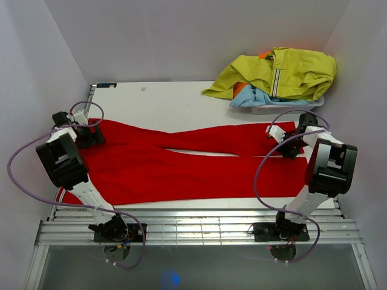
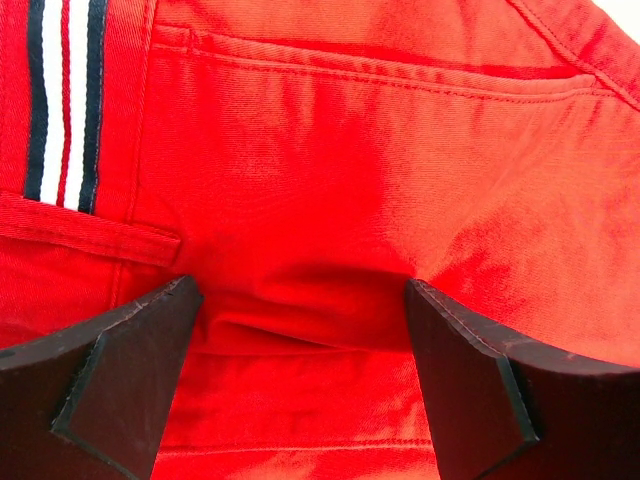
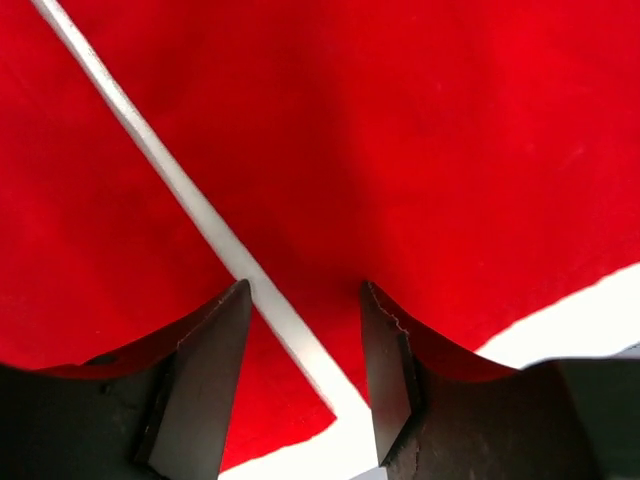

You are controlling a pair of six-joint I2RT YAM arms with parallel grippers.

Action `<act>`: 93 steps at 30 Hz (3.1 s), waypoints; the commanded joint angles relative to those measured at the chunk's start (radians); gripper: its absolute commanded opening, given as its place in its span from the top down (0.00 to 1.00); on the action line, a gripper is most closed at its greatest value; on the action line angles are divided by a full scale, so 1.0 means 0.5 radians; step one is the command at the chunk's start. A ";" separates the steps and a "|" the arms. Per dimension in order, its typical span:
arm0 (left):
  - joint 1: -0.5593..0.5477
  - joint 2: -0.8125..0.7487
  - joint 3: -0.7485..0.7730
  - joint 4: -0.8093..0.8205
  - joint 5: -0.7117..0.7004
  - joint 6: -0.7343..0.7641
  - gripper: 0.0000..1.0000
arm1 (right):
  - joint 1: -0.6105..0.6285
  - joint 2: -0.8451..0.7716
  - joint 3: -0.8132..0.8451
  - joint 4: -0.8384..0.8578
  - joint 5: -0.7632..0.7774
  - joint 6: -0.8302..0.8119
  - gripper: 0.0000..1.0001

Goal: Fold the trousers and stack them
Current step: Flatten the trousers out

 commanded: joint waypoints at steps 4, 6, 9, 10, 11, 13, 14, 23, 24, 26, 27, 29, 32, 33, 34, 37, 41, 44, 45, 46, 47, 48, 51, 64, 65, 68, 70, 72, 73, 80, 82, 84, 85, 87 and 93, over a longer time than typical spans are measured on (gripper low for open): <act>0.022 0.008 0.004 -0.190 0.012 -0.005 0.04 | 0.048 0.083 -0.052 0.271 0.064 0.014 0.53; 0.022 0.005 0.004 -0.187 0.005 -0.005 0.04 | 0.051 0.104 -0.042 0.274 0.089 0.023 0.64; 0.022 0.008 0.007 -0.190 0.005 -0.005 0.04 | 0.051 0.108 -0.045 0.280 0.144 0.029 0.89; 0.022 0.008 0.004 -0.196 0.005 -0.005 0.04 | 0.051 0.074 -0.048 0.265 0.162 0.041 0.92; 0.022 0.014 0.007 -0.199 0.002 -0.005 0.04 | 0.048 0.040 -0.045 0.249 0.172 0.050 0.92; 0.022 0.014 0.010 -0.205 0.002 0.004 0.04 | 0.042 -0.085 -0.018 0.188 0.193 0.096 0.92; 0.022 0.011 0.013 -0.205 -0.004 0.010 0.04 | 0.026 -0.134 0.019 0.036 0.175 0.106 0.92; 0.022 -0.001 0.004 -0.212 0.018 0.023 0.05 | 0.020 -0.680 0.418 -0.815 0.104 0.063 0.92; 0.022 -0.001 0.001 -0.212 0.018 0.023 0.05 | 0.020 -0.723 0.415 -0.913 0.107 0.041 0.92; 0.022 -0.011 -0.008 -0.209 0.027 0.017 0.05 | 0.020 -0.822 0.415 -0.999 0.113 0.038 0.92; 0.022 -0.014 -0.014 -0.202 0.027 0.017 0.05 | 0.020 -0.874 0.418 -1.094 0.126 0.053 0.92; 0.022 -0.026 -0.027 -0.199 0.030 0.014 0.05 | 0.014 -0.917 0.451 -1.223 0.126 0.054 0.92; 0.022 -0.044 -0.051 -0.184 0.018 0.014 0.05 | -0.008 -1.012 0.476 -1.499 0.055 -0.002 0.92; 0.022 -0.047 -0.051 -0.175 0.015 0.014 0.05 | -0.020 -1.043 0.461 -1.503 0.043 0.010 0.92; 0.022 -0.051 -0.051 -0.172 0.012 0.020 0.05 | -0.017 -1.098 0.440 -1.503 0.037 -0.002 0.92; 0.022 -0.038 -0.033 -0.175 -0.001 0.023 0.05 | -0.023 -1.004 0.451 -1.338 0.031 0.044 0.92; 0.022 -0.020 -0.018 -0.166 -0.010 0.020 0.05 | -0.081 -0.498 0.862 -0.991 -0.031 0.490 0.92; 0.022 -0.014 -0.027 -0.150 -0.010 0.011 0.05 | -0.078 -0.099 1.206 -0.807 -0.058 0.743 0.92; 0.022 -0.020 -0.027 -0.141 -0.007 0.004 0.04 | -0.069 0.057 1.252 -0.636 -0.016 0.881 0.92; 0.025 -0.023 -0.039 -0.132 -0.001 0.001 0.04 | -0.057 0.131 1.280 -0.552 0.030 0.937 0.92; 0.022 -0.026 -0.042 -0.126 -0.001 -0.008 0.04 | -0.026 0.211 1.295 -0.485 0.079 0.974 0.92; 0.022 -0.029 -0.045 -0.110 0.002 -0.011 0.04 | -0.014 0.358 1.302 -0.317 0.174 1.056 0.92; 0.022 -0.063 -0.060 -0.089 0.027 -0.020 0.02 | 0.063 0.653 1.363 -0.080 0.493 1.207 0.84; -0.045 -0.532 0.138 -0.190 0.371 0.111 0.02 | 0.081 0.072 0.958 0.087 0.356 1.416 0.32; -0.076 -0.538 0.157 -0.233 0.368 0.151 0.02 | 0.084 0.052 0.961 0.011 0.280 1.394 0.34; -0.229 -0.584 0.170 -0.383 0.456 0.332 0.02 | 0.088 0.055 0.973 -0.327 0.059 1.205 0.46; -0.413 -0.603 0.179 -0.521 0.600 0.534 0.05 | 0.084 0.083 0.955 -0.465 0.040 1.030 0.49; -0.645 -0.655 0.133 -0.516 0.643 0.685 0.06 | 0.039 0.077 0.875 -0.509 -0.049 0.904 0.58; -0.732 -0.670 0.105 -0.491 0.653 0.731 0.07 | 0.026 0.065 0.839 -0.509 -0.080 0.837 0.61; -1.508 -0.517 0.053 -0.129 0.377 1.060 0.18 | 0.008 0.172 0.691 -0.435 -0.276 1.181 0.72; -1.619 -0.361 0.175 -0.080 0.383 1.096 0.18 | -0.001 0.209 0.648 -0.301 -0.288 1.335 0.73; -1.701 -0.190 0.334 -0.067 0.410 1.115 0.16 | -0.001 0.224 0.569 -0.135 -0.267 1.534 0.72; -1.732 -0.140 0.381 -0.064 0.420 1.130 0.15 | -0.001 0.236 0.553 -0.098 -0.267 1.584 0.72; -1.815 -0.057 0.449 -0.061 0.447 1.195 0.15 | -0.004 0.282 0.535 -0.009 -0.243 1.725 0.71; -1.932 0.231 0.654 -0.009 0.539 1.235 0.14 | -0.008 0.451 0.547 0.068 -0.160 1.909 0.68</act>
